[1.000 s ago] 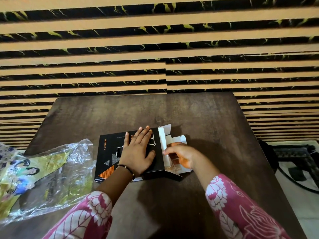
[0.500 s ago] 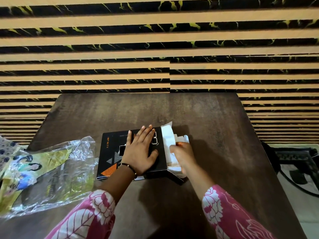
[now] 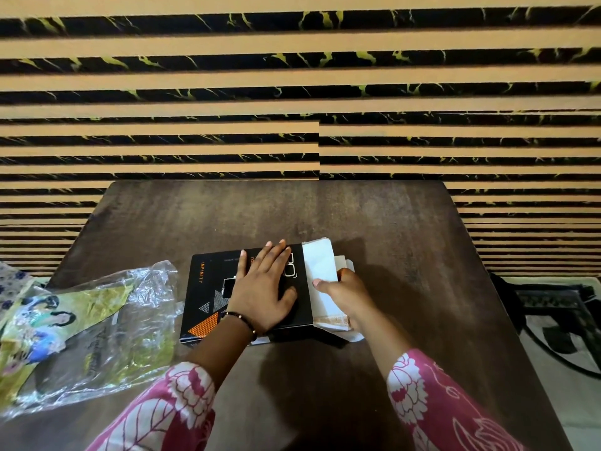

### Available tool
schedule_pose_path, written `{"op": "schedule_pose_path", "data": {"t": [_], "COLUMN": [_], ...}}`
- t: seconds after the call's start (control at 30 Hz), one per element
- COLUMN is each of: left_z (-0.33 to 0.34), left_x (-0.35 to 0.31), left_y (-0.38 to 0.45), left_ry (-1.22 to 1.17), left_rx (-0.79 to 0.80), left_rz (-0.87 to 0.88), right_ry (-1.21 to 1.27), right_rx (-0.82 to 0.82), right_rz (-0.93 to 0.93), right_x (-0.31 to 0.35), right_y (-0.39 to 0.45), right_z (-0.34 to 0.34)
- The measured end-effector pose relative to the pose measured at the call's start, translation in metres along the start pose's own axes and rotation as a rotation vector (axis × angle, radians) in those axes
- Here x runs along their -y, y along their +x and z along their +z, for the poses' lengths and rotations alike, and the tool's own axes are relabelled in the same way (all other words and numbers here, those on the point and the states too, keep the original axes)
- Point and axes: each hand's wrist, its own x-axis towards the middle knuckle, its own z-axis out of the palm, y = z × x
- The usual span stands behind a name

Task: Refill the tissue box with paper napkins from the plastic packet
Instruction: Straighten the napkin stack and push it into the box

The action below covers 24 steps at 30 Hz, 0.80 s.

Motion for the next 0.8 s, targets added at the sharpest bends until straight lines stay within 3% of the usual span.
{"op": "schedule_pose_path", "data": {"t": [0.13, 0.3, 0.43, 0.57, 0.7, 0.8], "left_z": [0.001, 0.001, 0.000, 0.000, -0.001, -0.001], "left_x": [0.001, 0.001, 0.001, 0.000, 0.001, 0.001], "left_y": [0.000, 0.001, 0.001, 0.001, 0.000, 0.000], "left_ry": [-0.004, 0.000, -0.010, -0.033, -0.017, -0.020], "left_rx": [0.003, 0.010, 0.005, -0.012, 0.001, -0.006], "left_rz": [-0.002, -0.003, -0.001, -0.002, -0.002, -0.003], "right_ry": [0.056, 0.240, 0.208, 0.129, -0.103, -0.074], "right_rx": [-0.013, 0.246, 0.334, 0.161, -0.069, -0.151], "right_rz": [0.005, 0.204, 0.186, 0.027, -0.153, -0.080], "right_x": [0.002, 0.011, 0.017, 0.006, -0.005, -0.014], "right_y": [-0.002, 0.000, 0.002, 0.003, 0.003, 0.007], "right_z": [0.002, -0.005, -0.006, -0.003, 0.001, 0.004]}}
